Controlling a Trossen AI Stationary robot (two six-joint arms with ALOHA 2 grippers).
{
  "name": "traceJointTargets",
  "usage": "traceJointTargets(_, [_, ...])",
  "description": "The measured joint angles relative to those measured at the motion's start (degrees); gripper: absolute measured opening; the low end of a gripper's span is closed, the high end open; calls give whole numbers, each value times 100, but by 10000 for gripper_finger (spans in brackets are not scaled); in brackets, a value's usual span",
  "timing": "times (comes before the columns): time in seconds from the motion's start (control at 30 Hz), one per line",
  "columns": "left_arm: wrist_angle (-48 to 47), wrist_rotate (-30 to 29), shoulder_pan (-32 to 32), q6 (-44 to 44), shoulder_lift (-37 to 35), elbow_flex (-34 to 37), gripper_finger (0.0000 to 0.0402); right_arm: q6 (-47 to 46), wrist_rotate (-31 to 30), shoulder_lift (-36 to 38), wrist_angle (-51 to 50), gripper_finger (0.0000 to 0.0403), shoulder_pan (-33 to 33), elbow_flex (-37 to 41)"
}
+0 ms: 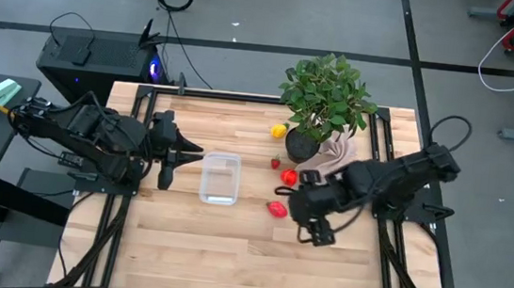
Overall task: Pick and placing Produce into tupperware
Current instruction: Put the orange into the transparent bin
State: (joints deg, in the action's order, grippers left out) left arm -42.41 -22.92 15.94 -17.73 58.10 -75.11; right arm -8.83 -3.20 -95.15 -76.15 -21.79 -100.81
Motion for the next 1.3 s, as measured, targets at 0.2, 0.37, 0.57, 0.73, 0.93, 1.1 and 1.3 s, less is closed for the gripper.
traceJointTargets(0.2, [-176, 1, 1, 80, -242, 2, 99, -25, 6, -660, 429, 261, 318, -456])
traceJointTargets(0.37, [-514, 0, 1, 38, -758, 2, 101, -143, 16, -1384, 545, 261, 457, -1133])
traceJointTargets(0.57, [-603, -143, 1, 290, -1519, 0, 101, -153, -173, -1969, 586, 261, 655, -1955])
traceJointTargets(0.73, [-780, -244, 1, 493, -2127, 0, 101, -317, -194, -2345, 682, 261, 957, -2436])
traceJointTargets(0.93, [-1071, -271, -1, 489, -2594, 27, 101, -304, -140, -2857, 829, 261, 1096, -3172])
traceJointTargets(1.1, [-1153, -277, -1, 458, -2720, 130, 101, -301, 96, -3050, 948, 261, 1191, -3368])
traceJointTargets(1.3, [-1374, -277, -1, 310, -2655, 272, 101, -257, 135, -3064, 1457, 261, 1397, -3396])
